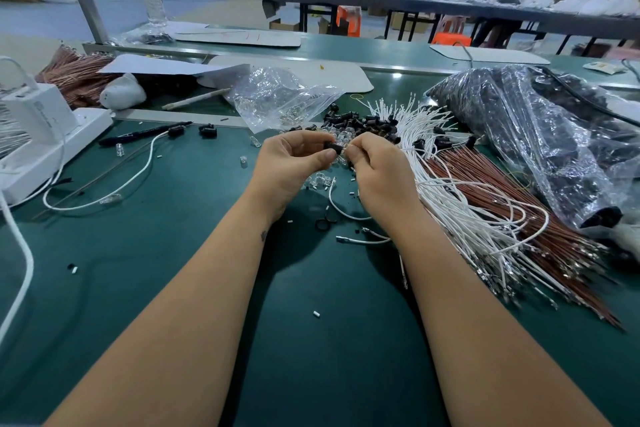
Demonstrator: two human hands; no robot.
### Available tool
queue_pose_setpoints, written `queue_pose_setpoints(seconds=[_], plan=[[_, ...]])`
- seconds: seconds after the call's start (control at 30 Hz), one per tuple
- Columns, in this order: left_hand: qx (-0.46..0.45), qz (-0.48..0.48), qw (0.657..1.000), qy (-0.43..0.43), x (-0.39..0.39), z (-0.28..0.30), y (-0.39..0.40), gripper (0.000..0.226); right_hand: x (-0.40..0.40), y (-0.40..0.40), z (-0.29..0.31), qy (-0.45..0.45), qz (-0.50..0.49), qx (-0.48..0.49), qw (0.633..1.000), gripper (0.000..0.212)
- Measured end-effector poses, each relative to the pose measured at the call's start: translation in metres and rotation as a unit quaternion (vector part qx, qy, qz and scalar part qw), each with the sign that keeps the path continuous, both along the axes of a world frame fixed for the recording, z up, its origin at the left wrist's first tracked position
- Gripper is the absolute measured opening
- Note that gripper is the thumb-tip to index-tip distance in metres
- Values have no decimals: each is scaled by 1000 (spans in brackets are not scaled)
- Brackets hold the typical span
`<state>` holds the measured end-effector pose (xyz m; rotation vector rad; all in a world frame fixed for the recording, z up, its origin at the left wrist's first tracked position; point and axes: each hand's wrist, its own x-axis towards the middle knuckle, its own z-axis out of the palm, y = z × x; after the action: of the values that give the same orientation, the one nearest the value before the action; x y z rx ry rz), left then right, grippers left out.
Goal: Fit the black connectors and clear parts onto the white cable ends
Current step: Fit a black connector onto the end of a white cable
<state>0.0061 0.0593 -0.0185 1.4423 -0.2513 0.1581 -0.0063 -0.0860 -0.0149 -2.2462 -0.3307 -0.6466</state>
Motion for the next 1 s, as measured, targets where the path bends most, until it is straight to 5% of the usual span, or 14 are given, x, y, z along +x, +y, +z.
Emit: queue_pose_setpoints(seconds=[1.0], plan=[[27,27,999,-14,-1,-3,-4,16,1,1,-2,-43,-26,-38,998,12]])
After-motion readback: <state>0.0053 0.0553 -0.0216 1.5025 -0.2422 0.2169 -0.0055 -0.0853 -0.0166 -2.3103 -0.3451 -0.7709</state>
